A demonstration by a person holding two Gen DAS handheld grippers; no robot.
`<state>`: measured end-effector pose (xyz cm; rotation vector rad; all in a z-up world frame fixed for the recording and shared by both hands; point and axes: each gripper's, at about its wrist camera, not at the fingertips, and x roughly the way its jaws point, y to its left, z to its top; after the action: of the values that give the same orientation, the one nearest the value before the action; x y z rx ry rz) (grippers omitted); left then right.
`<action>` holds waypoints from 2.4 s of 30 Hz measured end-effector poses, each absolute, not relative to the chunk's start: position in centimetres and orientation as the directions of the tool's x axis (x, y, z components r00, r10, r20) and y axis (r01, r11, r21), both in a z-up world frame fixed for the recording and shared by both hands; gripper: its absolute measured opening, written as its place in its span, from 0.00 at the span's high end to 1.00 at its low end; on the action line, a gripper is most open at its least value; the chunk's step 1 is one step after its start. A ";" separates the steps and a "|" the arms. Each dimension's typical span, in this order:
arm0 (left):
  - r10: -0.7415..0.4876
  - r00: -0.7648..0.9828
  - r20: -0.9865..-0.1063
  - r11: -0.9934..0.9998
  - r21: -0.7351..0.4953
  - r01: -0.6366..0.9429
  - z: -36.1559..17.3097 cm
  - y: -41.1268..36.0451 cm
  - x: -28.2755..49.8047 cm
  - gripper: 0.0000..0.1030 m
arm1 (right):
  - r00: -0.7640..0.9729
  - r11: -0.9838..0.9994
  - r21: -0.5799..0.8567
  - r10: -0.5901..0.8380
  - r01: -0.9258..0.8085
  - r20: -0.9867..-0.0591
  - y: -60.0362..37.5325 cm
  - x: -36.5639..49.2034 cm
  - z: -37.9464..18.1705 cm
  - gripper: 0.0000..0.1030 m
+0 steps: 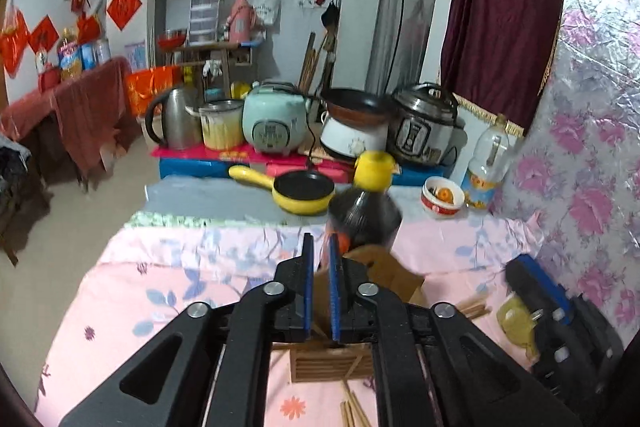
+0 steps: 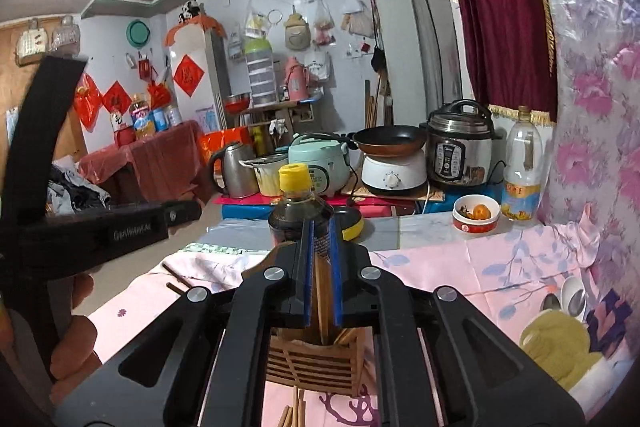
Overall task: Organize utensils
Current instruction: 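Lift both chopsticks over the wooden holder and open both grippers to drop them in, then move both grippers back down toward the chopstick pile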
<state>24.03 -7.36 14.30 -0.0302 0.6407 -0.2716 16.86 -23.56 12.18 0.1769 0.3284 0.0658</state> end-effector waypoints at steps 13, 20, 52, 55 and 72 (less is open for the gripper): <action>-0.200 0.834 -0.514 0.980 -0.086 0.182 16.0 -4.0 18.3 0.20 | 0.956 0.983 0.174 0.110 -0.063 -0.273 -23.6 11.5 14.3 0.82; -0.195 0.830 -0.522 0.980 -0.075 0.184 15.3 -2.9 13.4 0.09 | 0.948 0.979 0.196 0.113 -0.055 -0.296 -24.5 7.2 13.9 0.66; -0.277 0.423 -0.863 0.929 -0.129 0.346 -4.0 -3.8 8.5 0.06 | 0.720 0.969 0.245 0.198 -0.039 -0.665 -25.8 4.4 -0.7 0.36; -0.311 0.386 -0.869 0.914 -0.162 0.371 -4.4 -3.8 7.8 0.06 | 0.713 0.964 0.265 0.205 -0.028 -0.671 -26.2 4.6 -0.8 0.36; -0.250 0.339 -0.907 0.880 -0.066 0.470 -6.5 -6.3 6.3 0.06 | 0.711 0.954 0.299 0.201 0.013 -0.674 -27.4 4.9 -1.0 0.36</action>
<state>6.32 -6.30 -6.50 0.2218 1.1326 -0.4734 4.92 -27.37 -1.03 0.2929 0.7761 0.1057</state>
